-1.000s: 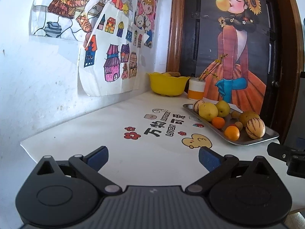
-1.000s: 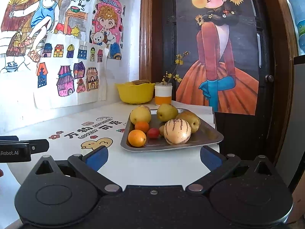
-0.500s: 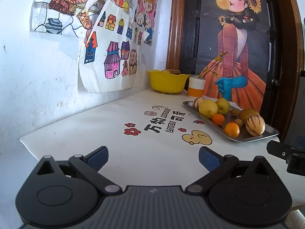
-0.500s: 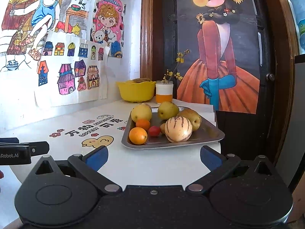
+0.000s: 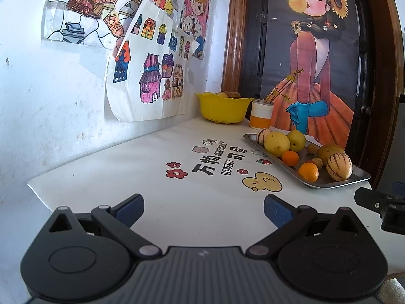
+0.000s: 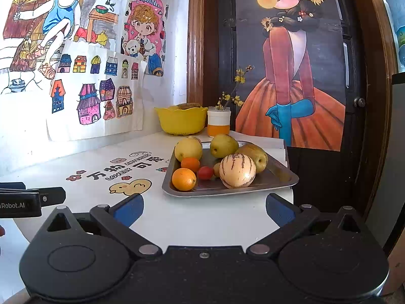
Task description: Organize fruits
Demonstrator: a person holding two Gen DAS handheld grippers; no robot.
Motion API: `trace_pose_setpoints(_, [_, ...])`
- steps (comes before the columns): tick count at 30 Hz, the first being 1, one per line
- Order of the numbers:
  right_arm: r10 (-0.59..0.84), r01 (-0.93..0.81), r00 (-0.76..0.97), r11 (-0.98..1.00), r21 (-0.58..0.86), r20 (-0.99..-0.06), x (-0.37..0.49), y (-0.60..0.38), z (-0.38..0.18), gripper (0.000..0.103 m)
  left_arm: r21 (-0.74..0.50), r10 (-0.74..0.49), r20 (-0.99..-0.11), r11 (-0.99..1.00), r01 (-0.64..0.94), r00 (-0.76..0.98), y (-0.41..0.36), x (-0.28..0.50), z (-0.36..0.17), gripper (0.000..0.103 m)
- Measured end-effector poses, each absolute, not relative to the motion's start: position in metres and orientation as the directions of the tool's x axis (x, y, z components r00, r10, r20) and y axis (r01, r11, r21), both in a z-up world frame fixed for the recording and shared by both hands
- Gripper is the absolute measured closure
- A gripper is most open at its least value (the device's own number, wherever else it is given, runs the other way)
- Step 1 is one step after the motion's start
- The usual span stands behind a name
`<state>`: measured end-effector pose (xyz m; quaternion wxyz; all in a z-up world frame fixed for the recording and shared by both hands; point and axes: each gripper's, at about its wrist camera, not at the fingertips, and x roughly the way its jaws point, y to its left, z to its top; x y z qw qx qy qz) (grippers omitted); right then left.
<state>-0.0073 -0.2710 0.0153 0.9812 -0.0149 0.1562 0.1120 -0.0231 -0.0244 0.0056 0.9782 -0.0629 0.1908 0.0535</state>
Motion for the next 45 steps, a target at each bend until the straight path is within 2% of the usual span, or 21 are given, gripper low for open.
trace_pose_setpoints(45, [0.225,-0.235,0.924,0.972,0.004,-0.310,-0.0087,-0.2713,0.0144,0.001,-0.123,0.022,-0.363,0.990,-0.071,0.931,-0.0302,-0.0302,0.0087,0.000])
